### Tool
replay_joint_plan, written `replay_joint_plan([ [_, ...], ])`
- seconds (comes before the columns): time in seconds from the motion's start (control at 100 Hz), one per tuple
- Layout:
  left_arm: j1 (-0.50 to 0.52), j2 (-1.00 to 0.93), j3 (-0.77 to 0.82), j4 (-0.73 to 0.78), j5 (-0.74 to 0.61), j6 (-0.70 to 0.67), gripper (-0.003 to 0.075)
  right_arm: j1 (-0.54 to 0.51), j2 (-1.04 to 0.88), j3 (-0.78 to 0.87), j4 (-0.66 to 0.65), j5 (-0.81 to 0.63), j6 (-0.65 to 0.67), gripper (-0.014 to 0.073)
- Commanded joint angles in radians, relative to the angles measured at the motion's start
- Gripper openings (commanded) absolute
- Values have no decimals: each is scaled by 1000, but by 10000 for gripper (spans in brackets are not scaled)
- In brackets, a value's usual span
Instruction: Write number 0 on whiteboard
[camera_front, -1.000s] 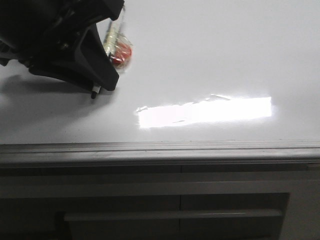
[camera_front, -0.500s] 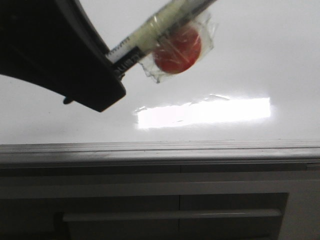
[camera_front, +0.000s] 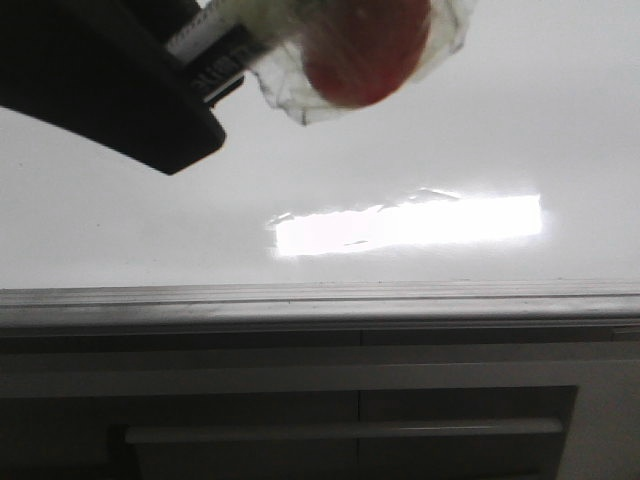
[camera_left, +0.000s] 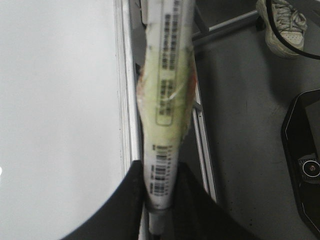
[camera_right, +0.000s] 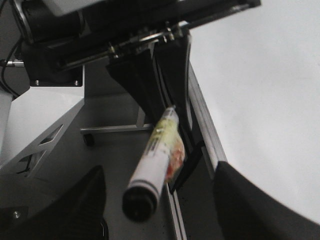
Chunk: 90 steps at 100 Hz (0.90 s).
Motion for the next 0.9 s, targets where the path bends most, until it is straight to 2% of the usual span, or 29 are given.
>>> replay_joint_plan([
  [0.0,-7,-19,-28,-1,-50,-3,-20,38,25,-37,34,-124,-15,402],
  [0.37,-7,-19,-28,-32,-50,-3,-20,60,158,-37,39,-198,-15,389],
  [0.46,-7,-19,-28,-48,-50,-3,-20,60,167,-37,49,-218,-15,317],
  [0.79,-7,-19,-28,-61,-54,-5,-20,60,197,-37,64,-207,-15,-78],
  [0.89,-5,-19,-28,-73,-81,-75,-13,60,195,-37,64,-225,-15,-68],
])
